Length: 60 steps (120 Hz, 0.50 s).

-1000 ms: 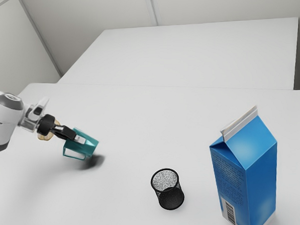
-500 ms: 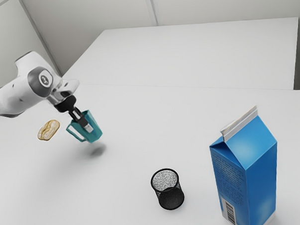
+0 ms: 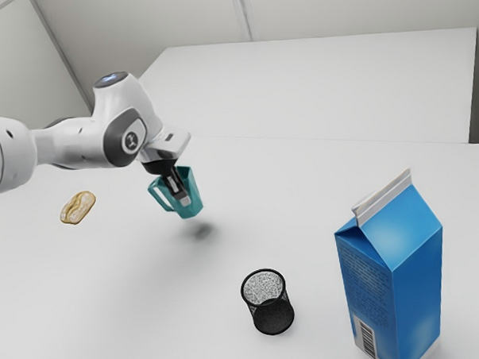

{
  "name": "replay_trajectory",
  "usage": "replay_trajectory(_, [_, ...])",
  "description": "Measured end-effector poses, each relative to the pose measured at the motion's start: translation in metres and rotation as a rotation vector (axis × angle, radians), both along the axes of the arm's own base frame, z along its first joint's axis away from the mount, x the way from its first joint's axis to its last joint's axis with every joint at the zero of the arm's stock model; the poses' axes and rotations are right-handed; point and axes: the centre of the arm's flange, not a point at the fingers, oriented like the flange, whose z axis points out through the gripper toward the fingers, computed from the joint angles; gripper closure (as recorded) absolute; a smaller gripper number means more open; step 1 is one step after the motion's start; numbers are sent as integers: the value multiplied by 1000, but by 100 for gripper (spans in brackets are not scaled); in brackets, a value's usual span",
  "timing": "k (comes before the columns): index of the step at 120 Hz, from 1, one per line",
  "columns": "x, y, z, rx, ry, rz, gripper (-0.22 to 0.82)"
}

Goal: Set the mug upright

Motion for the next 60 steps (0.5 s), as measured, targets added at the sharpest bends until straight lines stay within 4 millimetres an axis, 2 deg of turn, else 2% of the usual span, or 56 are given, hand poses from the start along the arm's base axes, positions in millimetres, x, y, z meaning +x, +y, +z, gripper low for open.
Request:
replay_trajectory(15, [-8,24,-13,22,0,65,79])
replay_trajectory(29, [-16,31,-26,35,-1,100,79])
replay_trajectory(43, [-21,26,-35,65,-20,94,79])
replay_trajectory(60, [-23,5,-42,96,-54,55,79])
